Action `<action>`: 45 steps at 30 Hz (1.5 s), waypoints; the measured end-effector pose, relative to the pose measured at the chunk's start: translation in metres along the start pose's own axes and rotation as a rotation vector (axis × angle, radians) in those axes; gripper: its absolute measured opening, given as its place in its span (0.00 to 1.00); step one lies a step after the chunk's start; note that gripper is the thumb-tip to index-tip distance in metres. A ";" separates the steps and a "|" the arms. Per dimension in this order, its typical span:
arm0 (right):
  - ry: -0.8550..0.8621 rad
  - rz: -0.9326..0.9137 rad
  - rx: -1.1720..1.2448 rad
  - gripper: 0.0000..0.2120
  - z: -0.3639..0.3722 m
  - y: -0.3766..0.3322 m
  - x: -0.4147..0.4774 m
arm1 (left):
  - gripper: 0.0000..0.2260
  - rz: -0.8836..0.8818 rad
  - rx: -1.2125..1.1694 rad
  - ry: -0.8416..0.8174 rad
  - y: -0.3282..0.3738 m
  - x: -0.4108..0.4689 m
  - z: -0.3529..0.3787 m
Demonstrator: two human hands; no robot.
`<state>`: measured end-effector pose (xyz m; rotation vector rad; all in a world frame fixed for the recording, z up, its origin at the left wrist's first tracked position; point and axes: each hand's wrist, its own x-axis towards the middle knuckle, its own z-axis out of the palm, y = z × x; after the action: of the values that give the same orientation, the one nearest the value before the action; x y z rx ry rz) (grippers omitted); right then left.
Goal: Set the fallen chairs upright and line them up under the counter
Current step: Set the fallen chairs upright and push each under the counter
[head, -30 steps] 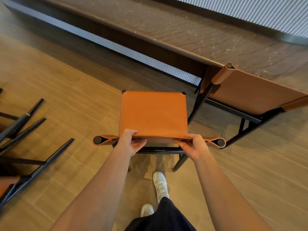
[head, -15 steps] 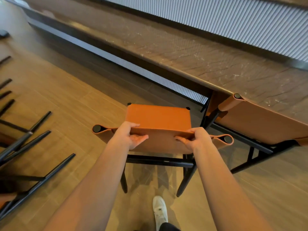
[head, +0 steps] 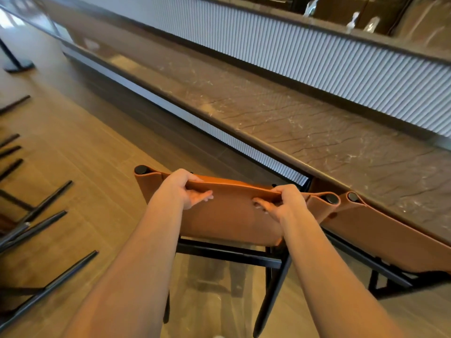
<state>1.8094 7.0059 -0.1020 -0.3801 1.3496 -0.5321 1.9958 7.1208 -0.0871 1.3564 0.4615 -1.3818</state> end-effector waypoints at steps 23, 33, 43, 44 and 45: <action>-0.062 -0.080 -0.075 0.18 0.043 -0.063 0.034 | 0.20 0.104 -0.003 0.021 0.060 0.018 0.054; -0.015 -0.050 -0.081 0.07 0.067 -0.090 0.052 | 0.18 0.128 0.072 0.004 0.088 0.045 0.070; -0.017 -0.079 -0.041 0.08 0.081 -0.108 0.064 | 0.04 0.119 0.086 -0.081 0.112 0.062 0.082; -0.022 -0.082 -0.040 0.08 0.084 -0.110 0.066 | 0.04 0.123 0.103 -0.088 0.115 0.065 0.084; -0.029 -0.085 -0.045 0.07 0.087 -0.113 0.067 | 0.05 0.132 0.117 -0.083 0.118 0.068 0.086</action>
<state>1.8871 6.8712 -0.0778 -0.4817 1.3237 -0.5657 2.0751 6.9807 -0.0767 1.3928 0.2348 -1.3670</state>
